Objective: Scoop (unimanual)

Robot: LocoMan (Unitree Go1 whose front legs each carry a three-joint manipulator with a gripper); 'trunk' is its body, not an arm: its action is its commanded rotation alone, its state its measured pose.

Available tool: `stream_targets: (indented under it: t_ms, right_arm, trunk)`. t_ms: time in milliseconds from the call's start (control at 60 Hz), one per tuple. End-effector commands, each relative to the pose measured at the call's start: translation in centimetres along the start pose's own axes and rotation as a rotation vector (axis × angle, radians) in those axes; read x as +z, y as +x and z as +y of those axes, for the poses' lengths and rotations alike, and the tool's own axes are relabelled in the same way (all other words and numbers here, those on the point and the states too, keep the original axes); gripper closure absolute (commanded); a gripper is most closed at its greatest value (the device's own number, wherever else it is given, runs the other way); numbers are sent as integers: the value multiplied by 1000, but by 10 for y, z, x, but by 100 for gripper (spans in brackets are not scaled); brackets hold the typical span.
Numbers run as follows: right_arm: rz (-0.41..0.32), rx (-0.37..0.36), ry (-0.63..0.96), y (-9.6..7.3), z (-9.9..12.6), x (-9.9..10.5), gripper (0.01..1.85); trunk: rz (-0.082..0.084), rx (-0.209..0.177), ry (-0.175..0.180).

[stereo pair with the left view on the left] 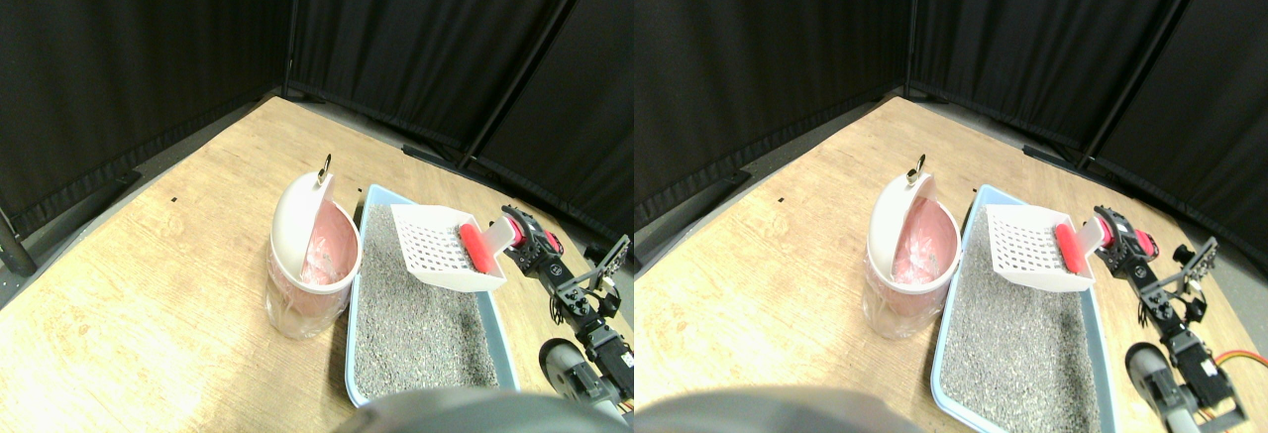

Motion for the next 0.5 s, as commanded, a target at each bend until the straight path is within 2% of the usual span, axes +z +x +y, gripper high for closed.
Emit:
stream_targets:
  t_ms: [17,283,500]
  right_arm:
    - [-42,25,3,1,6,7,181]
    - [-44,110,-7,10,17,5,181]
    - [-17,168,-31,20,27,0,181]
  trunk:
    - [-4,28,4]
    - [-7,45,-7]
    - [-7,59,-18]
